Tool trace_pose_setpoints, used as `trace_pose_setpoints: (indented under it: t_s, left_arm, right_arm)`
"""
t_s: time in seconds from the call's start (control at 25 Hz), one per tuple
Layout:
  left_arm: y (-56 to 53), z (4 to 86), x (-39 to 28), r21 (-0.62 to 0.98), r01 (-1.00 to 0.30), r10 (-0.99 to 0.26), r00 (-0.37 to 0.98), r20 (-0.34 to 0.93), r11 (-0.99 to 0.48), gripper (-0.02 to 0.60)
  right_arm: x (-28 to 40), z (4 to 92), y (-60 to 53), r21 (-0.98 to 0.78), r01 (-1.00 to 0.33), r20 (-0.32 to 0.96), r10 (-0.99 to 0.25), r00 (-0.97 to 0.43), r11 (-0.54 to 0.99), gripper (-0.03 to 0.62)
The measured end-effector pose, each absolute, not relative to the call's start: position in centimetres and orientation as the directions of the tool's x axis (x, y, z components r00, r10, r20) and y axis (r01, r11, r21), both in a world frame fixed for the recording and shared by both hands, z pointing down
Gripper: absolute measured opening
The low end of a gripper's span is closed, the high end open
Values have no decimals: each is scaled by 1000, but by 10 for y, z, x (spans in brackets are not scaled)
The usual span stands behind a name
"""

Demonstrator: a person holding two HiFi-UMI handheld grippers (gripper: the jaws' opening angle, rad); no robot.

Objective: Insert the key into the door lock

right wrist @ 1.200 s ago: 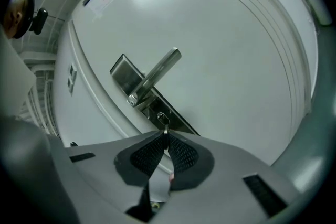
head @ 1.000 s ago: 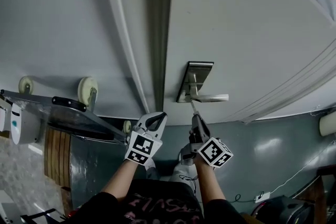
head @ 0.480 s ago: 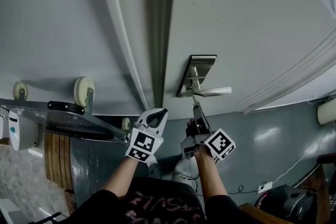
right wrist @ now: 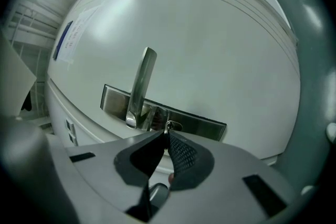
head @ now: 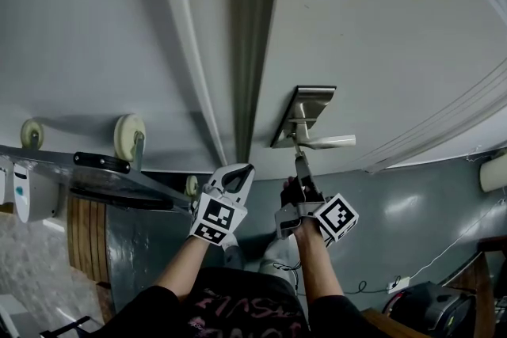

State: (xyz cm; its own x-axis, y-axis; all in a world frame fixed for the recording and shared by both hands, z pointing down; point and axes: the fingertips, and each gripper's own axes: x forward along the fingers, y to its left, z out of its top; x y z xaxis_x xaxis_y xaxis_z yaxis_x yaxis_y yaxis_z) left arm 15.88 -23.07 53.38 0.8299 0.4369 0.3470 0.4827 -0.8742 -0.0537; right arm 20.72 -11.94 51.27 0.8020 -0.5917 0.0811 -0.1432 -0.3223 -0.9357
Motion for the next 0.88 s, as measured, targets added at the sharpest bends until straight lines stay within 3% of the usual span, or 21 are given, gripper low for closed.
trace_pose_setpoints:
  t_s: [0.88]
  left_arm:
    - [-234, 538, 160, -45, 486, 441, 824, 355, -873, 12]
  right_arm:
    - [211, 520, -122, -963, -103, 61, -575, 816, -248, 78]
